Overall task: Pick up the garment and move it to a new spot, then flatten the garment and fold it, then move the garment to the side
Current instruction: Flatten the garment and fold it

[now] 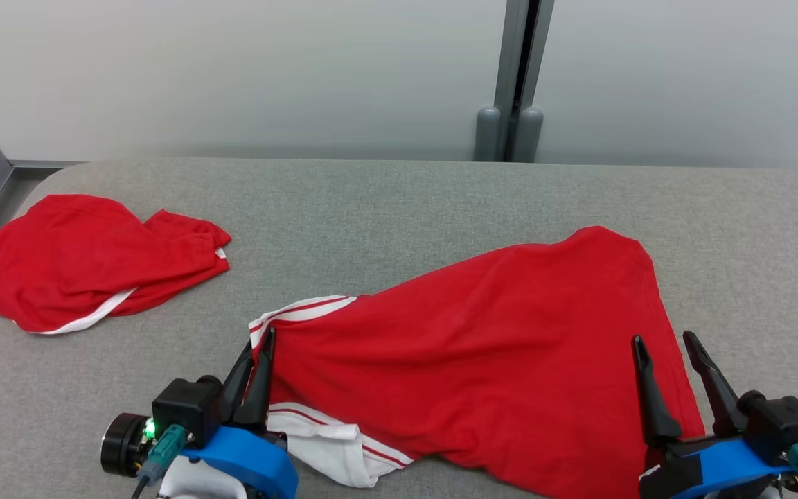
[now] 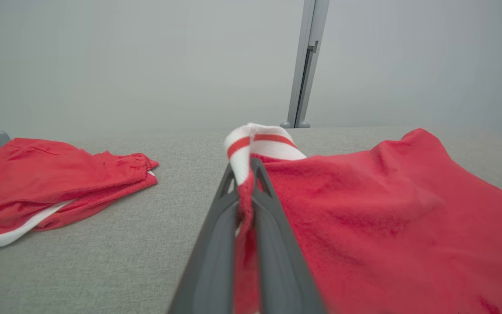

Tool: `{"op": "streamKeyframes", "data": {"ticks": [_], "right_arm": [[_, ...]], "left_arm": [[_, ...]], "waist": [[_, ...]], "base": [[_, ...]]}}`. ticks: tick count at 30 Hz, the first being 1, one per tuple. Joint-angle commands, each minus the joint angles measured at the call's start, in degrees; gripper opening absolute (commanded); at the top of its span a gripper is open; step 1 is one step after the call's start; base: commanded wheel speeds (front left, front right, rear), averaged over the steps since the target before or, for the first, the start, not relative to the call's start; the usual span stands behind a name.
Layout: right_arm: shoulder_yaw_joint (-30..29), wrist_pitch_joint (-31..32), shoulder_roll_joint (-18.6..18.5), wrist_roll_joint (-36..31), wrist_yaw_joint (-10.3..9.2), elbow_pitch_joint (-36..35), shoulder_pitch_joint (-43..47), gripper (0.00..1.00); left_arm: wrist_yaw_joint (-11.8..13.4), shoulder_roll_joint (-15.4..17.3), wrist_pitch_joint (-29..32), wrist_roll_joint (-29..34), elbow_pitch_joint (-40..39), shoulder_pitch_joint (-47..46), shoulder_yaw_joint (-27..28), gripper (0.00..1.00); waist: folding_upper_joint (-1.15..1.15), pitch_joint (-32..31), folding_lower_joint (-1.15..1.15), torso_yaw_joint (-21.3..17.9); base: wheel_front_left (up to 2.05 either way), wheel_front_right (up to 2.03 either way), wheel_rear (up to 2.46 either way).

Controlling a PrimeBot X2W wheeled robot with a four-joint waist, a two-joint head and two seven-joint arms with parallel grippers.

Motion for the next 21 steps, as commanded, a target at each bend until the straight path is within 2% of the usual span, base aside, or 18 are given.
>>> {"op": "streamKeyframes", "data": {"ticks": [1,8,21], "right_arm": [[-0.12,-0.43,0.00,0.34,0.01,0.25,0.57,1.00],[0.06,-0.66,0.01,0.57,0.01,0.93,-0.03,1.00],[-0.06,-0.92,0.00,0.52,0.01,2.07,-1.10,1.00]], "left_arm": [[0.54,0.63,0.54,0.03,-1.84,1.15,-0.16,0.00],[1.95,1.76,3.87,-0.25,-10.50,5.55,-0.11,0.00],[2.49,2.54,4.30,-0.27,-12.59,3.65,0.00,0.00]], "waist": [[0.00,0.09,0.00,0.33],[0.00,0.52,0.00,1.03],[0.00,1.25,0.00,-1.76]], "base": [[0.00,0.00,0.00],[0.00,0.00,0.00],[0.00,0.00,0.00]]}}
